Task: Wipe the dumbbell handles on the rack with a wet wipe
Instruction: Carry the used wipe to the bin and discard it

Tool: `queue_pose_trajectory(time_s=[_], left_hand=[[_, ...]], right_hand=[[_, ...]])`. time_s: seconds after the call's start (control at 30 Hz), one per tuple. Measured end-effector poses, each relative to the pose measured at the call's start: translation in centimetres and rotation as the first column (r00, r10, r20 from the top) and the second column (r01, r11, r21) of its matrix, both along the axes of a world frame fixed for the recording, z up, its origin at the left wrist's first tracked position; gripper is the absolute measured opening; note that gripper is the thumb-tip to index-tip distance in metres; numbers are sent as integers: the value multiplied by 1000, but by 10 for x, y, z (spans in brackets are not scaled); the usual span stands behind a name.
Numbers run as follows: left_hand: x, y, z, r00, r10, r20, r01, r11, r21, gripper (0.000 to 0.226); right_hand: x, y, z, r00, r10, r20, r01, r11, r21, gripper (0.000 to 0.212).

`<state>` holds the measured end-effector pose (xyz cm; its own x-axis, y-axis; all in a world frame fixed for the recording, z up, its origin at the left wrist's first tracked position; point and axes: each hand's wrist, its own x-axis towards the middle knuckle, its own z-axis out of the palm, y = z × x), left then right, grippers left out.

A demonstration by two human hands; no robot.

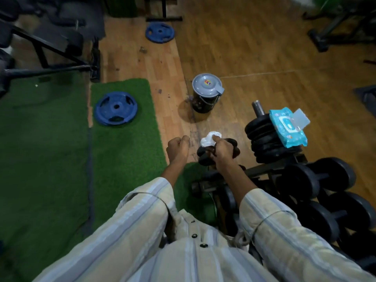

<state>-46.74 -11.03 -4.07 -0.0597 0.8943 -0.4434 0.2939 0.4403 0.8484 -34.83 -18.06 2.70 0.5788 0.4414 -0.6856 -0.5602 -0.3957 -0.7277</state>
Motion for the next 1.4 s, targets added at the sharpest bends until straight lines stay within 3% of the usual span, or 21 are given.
queue_pose_trajectory(time_s=[0.3,0.63,0.83,0.93,1.13,1.4], left_hand=[[-61,120,13,997,53,49,-54,998,19,61],[-87,219,25,993,87,85,-91,995,35,57],[-85,304,35,990,111,92,-116,992,51,37],[-70,357,50,989,111,95,-116,992,53,30],[-32,455,76,981,151,119,-160,985,63,41],[13,539,83,977,164,138,-172,984,43,24]], right_hand=[[-60,127,25,999,20,29,-22,996,81,9],[-81,242,23,995,101,26,-103,991,83,8],[-78,340,16,984,178,-12,-174,976,129,4],[-63,395,14,980,197,3,-196,971,138,6],[-29,495,28,968,252,7,-249,951,183,6],[11,580,43,979,204,20,-204,963,174,11]])
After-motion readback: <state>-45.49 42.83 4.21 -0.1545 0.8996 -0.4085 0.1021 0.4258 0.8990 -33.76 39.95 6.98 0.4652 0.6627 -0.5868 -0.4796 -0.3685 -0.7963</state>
